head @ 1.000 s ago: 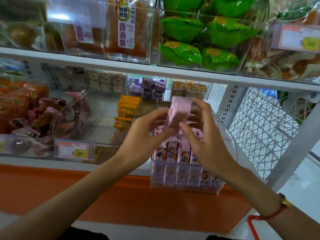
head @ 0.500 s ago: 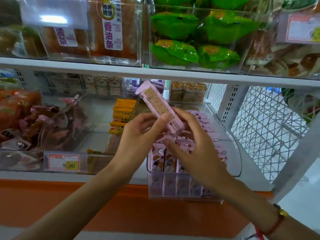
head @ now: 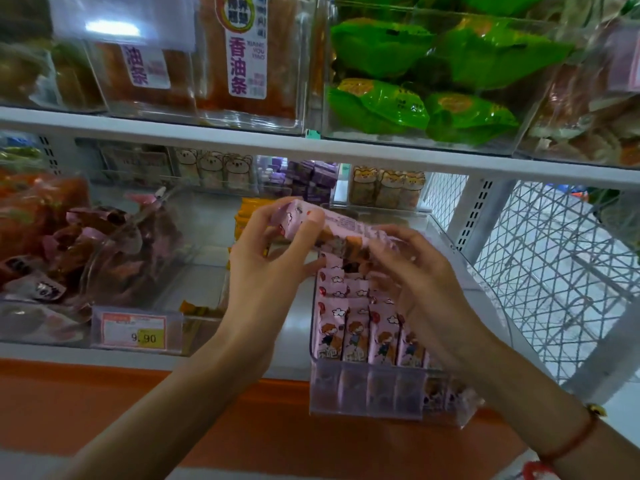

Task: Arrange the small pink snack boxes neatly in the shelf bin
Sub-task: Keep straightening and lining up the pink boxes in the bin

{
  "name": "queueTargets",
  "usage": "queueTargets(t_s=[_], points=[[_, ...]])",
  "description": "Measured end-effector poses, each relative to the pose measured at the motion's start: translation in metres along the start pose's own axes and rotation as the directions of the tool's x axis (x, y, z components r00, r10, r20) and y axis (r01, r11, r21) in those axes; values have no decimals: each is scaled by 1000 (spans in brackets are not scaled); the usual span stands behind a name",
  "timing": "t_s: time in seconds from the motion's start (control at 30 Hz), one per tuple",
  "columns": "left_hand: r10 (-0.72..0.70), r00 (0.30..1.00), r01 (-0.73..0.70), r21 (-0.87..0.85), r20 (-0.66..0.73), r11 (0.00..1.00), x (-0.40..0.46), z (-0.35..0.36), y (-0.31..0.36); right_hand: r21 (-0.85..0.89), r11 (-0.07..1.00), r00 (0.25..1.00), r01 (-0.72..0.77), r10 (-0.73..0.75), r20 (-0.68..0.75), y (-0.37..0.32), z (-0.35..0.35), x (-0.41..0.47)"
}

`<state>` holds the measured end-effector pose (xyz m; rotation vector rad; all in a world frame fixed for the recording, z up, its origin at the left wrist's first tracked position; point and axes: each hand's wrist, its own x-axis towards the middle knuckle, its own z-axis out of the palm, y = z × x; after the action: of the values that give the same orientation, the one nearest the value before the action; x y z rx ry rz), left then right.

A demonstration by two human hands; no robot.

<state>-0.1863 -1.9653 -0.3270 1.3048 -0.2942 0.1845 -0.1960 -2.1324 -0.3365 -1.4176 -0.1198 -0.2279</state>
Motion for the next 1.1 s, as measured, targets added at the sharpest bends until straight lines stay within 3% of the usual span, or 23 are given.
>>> queueTargets(t_s=[0.13,0.2,0.3,0.37,0.47,0.53,0.6,0.7,0.87,0.97,1.1], points=[[30,996,-45,186,84,981,-1,0,0,-67,998,986,18,-29,-161,-2,2,2],[65,994,-87,258,91,962,-1,-1,-1,-141,990,986,-1,-22,-166,-3,2,4],[144,989,-147,257,33,955,3,-4,-2,-447,894,993,32,-79,-86,-1,0,12],[204,979,-201,247,17,948,10,-6,-2,-695,713,989,94,-149,-19,6,-5,23],[231,967,-254,334,108,908,29,-8,-2,-918,338,969,208,-195,148,16,-12,34],[200,960,-268,423,197,866,40,-9,-5,-965,77,965,252,-98,244,22,-13,40],[152,951,-271,492,268,827,52,-8,-8,-970,-33,967,243,84,239,25,-12,43],[111,935,-287,534,338,795,65,-4,-12,-969,-23,951,246,202,236,25,-16,43],[47,900,-359,678,433,641,86,12,-17,-948,205,940,243,190,282,21,-30,28],[-40,859,-423,753,510,503,99,22,-19,-924,290,949,249,117,292,23,-35,20],[-170,824,-491,831,540,259,112,34,-24,-913,294,953,284,17,302,29,-37,16]])
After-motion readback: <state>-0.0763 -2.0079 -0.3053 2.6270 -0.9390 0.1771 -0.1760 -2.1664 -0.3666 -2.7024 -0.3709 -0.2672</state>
